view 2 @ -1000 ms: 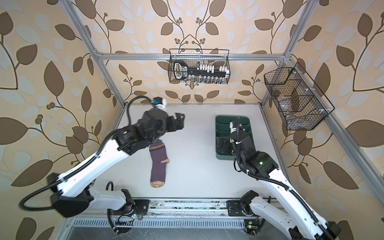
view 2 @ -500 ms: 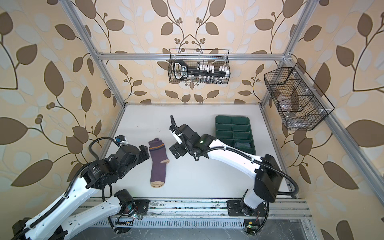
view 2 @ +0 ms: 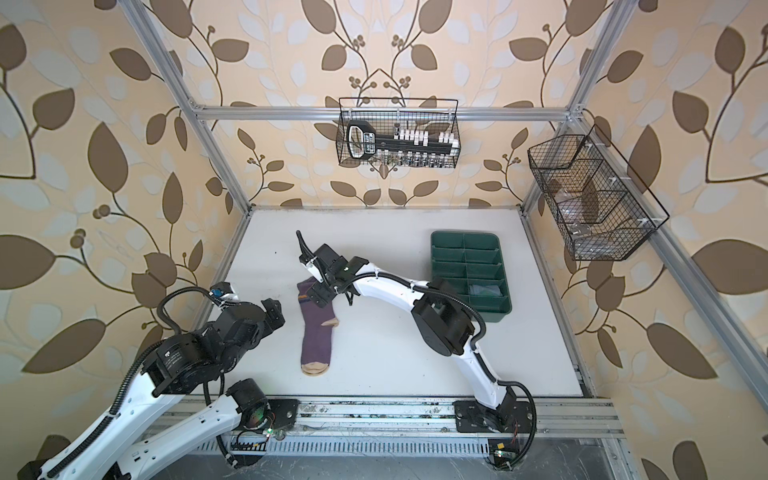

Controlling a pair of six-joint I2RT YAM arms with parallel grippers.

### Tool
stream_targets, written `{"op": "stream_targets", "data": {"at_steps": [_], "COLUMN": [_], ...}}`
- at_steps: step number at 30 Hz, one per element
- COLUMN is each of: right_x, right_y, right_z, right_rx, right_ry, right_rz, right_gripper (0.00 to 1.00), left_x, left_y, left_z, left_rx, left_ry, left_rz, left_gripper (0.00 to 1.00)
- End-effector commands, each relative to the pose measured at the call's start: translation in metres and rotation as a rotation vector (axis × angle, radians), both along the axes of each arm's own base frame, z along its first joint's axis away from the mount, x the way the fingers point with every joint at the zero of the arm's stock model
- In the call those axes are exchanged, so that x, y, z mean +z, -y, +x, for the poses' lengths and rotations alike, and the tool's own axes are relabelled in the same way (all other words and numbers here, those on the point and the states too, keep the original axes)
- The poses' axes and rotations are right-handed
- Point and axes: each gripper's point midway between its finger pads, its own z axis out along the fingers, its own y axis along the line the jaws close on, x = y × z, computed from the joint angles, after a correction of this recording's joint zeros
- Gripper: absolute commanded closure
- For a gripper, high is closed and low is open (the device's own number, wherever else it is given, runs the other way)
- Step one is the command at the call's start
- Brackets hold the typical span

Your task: Roll the socks

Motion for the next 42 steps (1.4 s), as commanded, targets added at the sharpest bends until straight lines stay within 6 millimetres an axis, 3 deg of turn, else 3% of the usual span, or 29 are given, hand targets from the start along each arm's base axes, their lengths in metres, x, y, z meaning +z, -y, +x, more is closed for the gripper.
{"op": "stream_targets", "data": {"at_steps": [1,8,12,20,24,27,32,37,42], "right_x": [-0.008,-0.043,-0.057,-0.070,-0.070,-0.072,-0.089,-0.095,-0.073], "right_y": [-0.013,-0.008,0.013,0.079,0.125,0.161,0.211,0.224,0.203], "right_z": [0.009,0.018,0.019,0.024,0.023,0.016,-0.010,-0.043,-0.071], "right_rx": [-0.024,-0.148,-0.214,-0.414,-0.523,-0.616,-0.760,-0.797,-0.713], "right_ry": [0.039,0.051,0.066,0.027,-0.013,-0.054,-0.126,-0.158,-0.106], "right_rz": [-0.026,-0.090,-0.163,-0.174,-0.135,-0.092,-0.044,-0.022,-0.014], "right_gripper": [0.00,0.00,0.00,0.00,0.00,0.00,0.00,0.00,0.00], "left_x": [-0.014,-0.033,-0.032,-0.031,-0.036,-0.044,-0.071,-0.101,-0.104], "left_y": [-0.002,0.000,0.000,0.002,0.009,0.021,0.057,0.095,0.117], "left_z": [-0.007,-0.011,-0.010,-0.007,-0.008,-0.008,-0.005,0.002,0.019], "left_rx": [0.013,0.042,0.050,0.067,0.063,0.046,0.025,0.003,-0.031], "left_ry": [-0.039,-0.061,-0.046,-0.045,-0.070,-0.102,-0.183,-0.269,-0.256], "left_rz": [-0.012,-0.071,-0.078,-0.096,-0.132,-0.187,-0.365,-0.502,-0.547], "left_gripper": [0.01,0.01,0.01,0.01,0.01,0.01,0.03,0.04,0.03]}}
